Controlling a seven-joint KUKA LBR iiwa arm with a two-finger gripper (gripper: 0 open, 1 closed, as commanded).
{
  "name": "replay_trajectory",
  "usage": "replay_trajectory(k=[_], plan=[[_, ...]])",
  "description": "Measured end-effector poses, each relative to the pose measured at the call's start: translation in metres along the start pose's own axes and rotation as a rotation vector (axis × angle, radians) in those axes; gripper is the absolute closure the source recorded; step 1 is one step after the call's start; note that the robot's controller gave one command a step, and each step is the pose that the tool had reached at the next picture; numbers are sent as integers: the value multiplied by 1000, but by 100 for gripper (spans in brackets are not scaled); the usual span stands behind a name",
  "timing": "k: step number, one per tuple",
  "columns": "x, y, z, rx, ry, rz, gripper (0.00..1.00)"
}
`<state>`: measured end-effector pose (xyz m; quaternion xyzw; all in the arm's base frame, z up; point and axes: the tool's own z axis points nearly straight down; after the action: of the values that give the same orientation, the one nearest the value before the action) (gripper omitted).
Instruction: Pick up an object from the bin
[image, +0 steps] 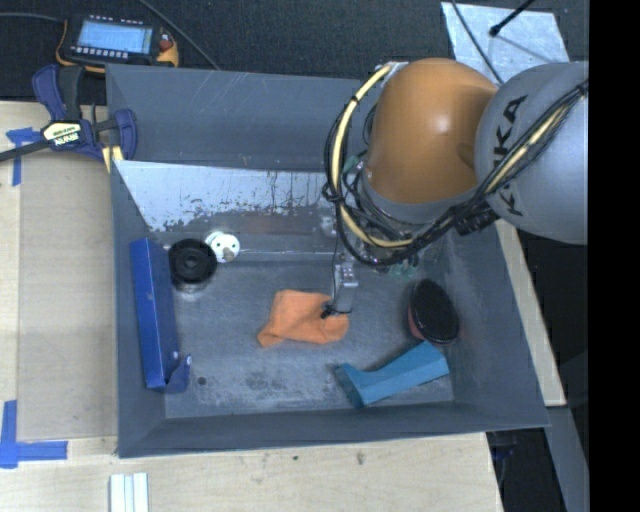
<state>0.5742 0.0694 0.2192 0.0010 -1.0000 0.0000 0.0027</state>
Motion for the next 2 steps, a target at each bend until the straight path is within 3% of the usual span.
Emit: replay_trajectory(k=[1, 2], plan=[[-1, 0, -5, -1, -9, 1, 0], [-9, 10, 40, 0, -16, -52, 0]])
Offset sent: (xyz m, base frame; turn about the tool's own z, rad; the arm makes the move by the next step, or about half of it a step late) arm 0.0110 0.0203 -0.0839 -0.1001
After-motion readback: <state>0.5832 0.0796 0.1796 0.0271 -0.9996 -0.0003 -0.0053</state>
